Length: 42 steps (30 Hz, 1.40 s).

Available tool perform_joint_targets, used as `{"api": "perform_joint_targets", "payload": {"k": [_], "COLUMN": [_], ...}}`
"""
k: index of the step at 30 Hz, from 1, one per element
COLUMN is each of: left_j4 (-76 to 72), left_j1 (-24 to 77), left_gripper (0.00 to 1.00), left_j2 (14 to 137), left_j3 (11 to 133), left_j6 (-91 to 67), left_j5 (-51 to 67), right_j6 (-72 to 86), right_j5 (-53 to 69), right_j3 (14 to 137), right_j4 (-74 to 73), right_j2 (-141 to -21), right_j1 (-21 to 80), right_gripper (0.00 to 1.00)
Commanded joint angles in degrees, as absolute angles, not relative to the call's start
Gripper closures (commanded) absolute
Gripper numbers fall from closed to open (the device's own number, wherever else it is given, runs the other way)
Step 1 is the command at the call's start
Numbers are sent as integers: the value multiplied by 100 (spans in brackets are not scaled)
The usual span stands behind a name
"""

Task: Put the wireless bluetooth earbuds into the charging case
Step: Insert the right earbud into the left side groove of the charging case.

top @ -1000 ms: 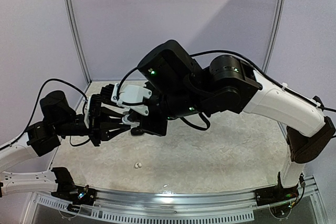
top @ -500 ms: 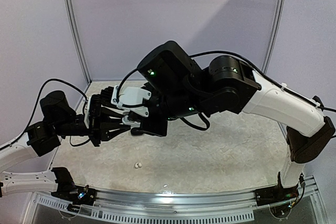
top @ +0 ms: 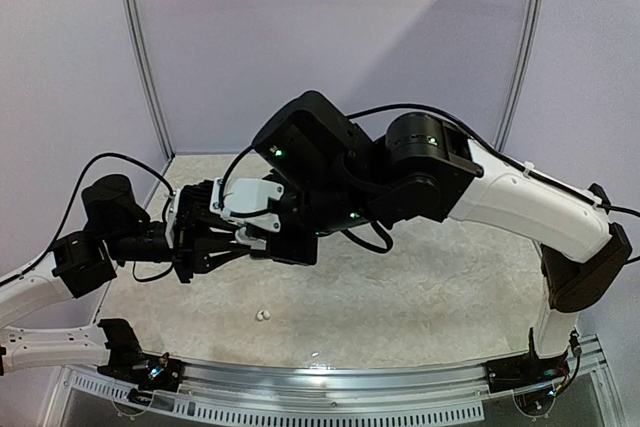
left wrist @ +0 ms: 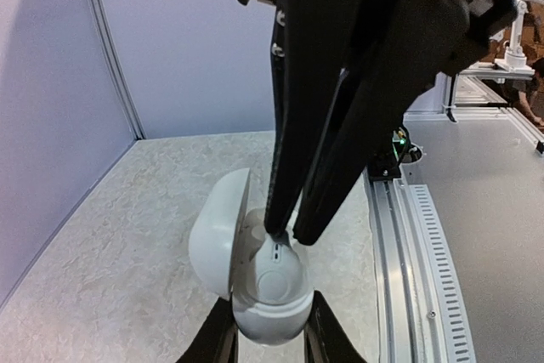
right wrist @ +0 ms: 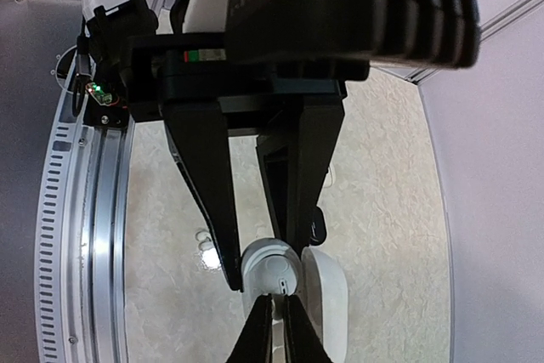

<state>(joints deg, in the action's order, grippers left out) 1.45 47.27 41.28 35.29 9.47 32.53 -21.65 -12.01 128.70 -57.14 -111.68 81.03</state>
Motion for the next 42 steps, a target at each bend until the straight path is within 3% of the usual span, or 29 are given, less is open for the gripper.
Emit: {"api": "perform_joint_targets", "payload": {"k": [1,17,42], "left_j4": [-309,-468,-759], "left_j1": [4860,4894,4777], "left_gripper": [100,100,100], "left_j2": [4126,4131,4096], "left_j3": [3718,3729,3235], "left_j6": [1077,1038,-311], "left_j5": [3346,3391,3374], "right_j6": [-2235,-2328,-1865], "right_j5": [-1074,-1132,-1304], "right_j3": [12948,13034,11977], "right_j4": [-5984,-5999,-4505], "right_j2": [-11563,-11736,-10336], "right_j1": [8138,8133,8138], "right_gripper": [95,94,82]}}
